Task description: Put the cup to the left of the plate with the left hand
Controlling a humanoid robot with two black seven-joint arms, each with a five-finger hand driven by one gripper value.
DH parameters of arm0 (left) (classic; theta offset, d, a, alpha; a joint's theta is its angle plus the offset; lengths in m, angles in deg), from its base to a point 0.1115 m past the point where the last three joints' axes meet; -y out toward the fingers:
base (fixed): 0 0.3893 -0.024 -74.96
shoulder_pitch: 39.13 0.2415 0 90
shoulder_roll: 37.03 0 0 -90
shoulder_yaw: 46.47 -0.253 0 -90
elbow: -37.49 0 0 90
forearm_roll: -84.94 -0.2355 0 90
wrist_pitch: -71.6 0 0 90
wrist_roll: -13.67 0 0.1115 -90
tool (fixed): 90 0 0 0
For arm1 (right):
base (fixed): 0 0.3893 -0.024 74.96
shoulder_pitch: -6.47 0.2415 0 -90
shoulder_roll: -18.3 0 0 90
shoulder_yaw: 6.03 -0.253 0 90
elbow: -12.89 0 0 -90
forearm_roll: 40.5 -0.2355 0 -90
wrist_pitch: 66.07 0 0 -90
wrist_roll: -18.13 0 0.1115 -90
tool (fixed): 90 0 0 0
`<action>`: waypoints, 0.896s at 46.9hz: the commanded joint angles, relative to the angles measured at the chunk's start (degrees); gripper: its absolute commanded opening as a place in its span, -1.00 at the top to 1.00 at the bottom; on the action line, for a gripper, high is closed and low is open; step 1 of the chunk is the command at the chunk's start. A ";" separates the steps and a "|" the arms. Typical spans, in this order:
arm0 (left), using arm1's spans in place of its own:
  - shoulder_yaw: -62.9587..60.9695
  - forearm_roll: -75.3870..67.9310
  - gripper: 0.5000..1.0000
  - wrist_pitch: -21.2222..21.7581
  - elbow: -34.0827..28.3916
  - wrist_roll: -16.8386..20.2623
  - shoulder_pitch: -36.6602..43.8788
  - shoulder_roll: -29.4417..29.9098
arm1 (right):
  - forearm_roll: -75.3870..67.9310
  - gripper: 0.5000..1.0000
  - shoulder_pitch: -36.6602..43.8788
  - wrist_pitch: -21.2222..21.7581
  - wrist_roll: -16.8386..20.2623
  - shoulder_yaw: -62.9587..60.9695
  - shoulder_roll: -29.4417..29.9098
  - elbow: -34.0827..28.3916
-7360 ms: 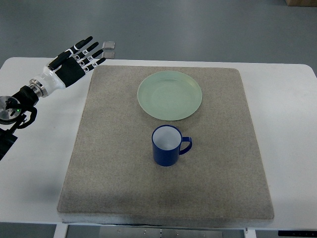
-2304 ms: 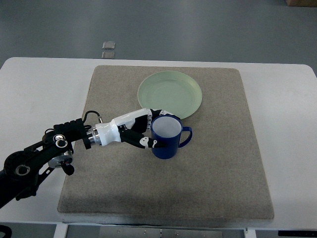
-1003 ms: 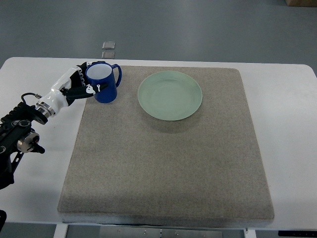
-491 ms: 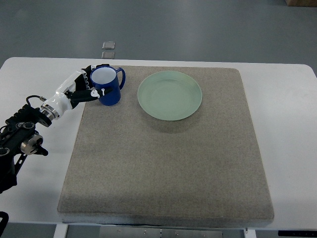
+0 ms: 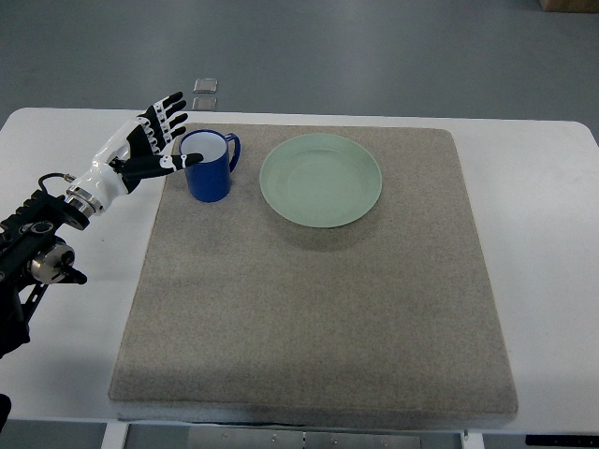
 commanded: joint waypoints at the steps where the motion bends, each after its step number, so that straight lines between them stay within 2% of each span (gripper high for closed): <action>1: -0.03 3.89 -0.99 -1.35 0.28 -0.82 -1.14 1.43 | 0.00 -0.73 0.00 0.04 -0.03 0.00 0.00 0.00; 4: -0.03 7.14 -0.99 -3.19 0.28 -3.63 -2.20 2.83 | 0.00 -0.73 0.00 -0.05 -0.03 0.00 0.00 0.00; 20: -0.91 34.83 -0.99 -13.30 -1.65 -24.98 -7.21 7.76 | 0.00 -0.73 0.00 -0.05 -0.03 0.00 0.00 0.00; 25: -0.38 40.10 -0.99 -13.92 -1.91 -31.23 -8.79 7.85 | 0.00 -0.73 0.00 -0.05 0.06 0.00 0.00 0.00; 35: -0.82 50.04 -0.99 -13.48 -5.34 -40.28 -12.75 7.85 | 0.00 -0.73 0.00 -0.05 -0.03 0.00 0.00 0.00; 42: -0.29 51.28 -0.99 -13.57 -11.40 -42.49 -16.44 7.85 | 0.00 -0.73 0.00 -0.05 0.06 0.00 0.00 0.00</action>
